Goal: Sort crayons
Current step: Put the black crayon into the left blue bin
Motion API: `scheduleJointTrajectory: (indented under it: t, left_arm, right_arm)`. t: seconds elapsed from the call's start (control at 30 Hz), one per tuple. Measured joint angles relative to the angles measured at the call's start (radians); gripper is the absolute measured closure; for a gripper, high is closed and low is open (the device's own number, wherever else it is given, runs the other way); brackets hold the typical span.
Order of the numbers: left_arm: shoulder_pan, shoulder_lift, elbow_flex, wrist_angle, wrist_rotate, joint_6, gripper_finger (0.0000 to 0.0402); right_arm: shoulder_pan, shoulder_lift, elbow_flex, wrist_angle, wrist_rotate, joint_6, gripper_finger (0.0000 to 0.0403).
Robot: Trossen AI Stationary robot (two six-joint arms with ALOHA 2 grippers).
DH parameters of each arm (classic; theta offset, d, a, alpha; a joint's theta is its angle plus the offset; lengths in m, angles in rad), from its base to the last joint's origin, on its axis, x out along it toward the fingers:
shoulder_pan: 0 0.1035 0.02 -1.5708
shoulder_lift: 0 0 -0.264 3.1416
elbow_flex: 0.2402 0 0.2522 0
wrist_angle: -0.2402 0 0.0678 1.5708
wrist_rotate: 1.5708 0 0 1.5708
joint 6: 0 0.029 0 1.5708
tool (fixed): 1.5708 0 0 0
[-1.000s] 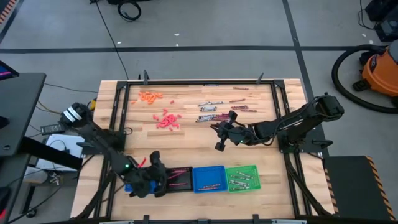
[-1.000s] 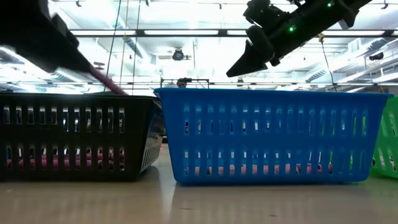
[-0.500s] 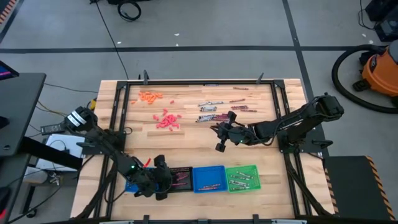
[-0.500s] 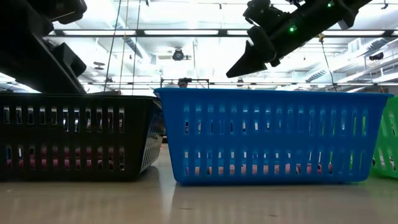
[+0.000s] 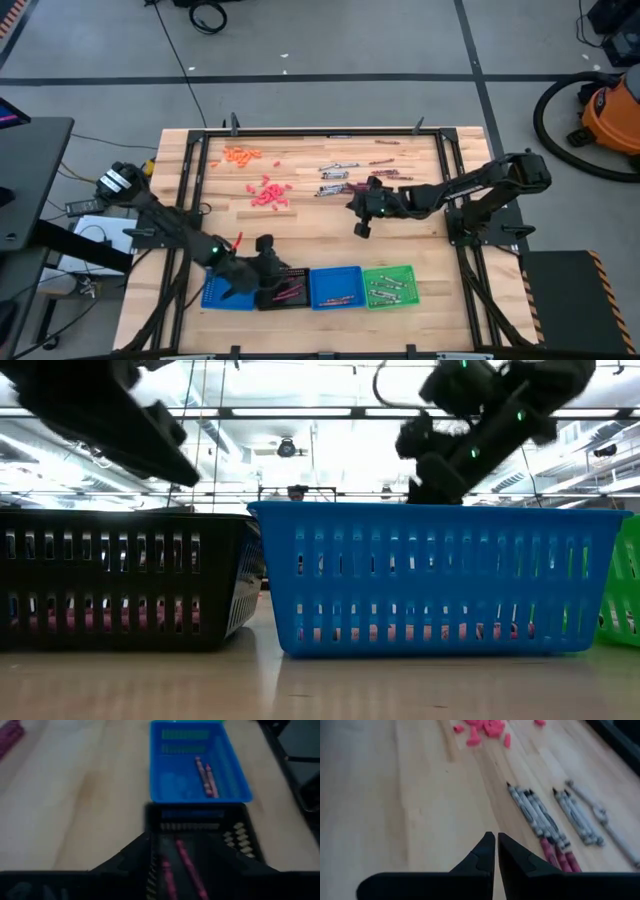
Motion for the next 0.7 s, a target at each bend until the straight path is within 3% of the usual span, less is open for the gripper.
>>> scheduleJointTrajectory:
  t: [0.37,0.53,0.7]
  left_arm:
    - [0.094,0.000,0.000,0.006,-0.001,0.145,0.0242]
    - [0.132,0.000,0.000,0.015,-0.002,0.223,0.0242]
    - [0.160,0.000,0.000,0.039,-0.008,0.286,0.0242]
  right_arm:
    - [-0.160,0.000,-0.156,0.156,-0.037,-0.007,0.0266]
    - [-0.215,0.031,-0.173,0.246,-0.105,-0.061,0.0253]
    - [-0.252,0.131,-0.153,0.277,-0.103,-0.078,0.0256]
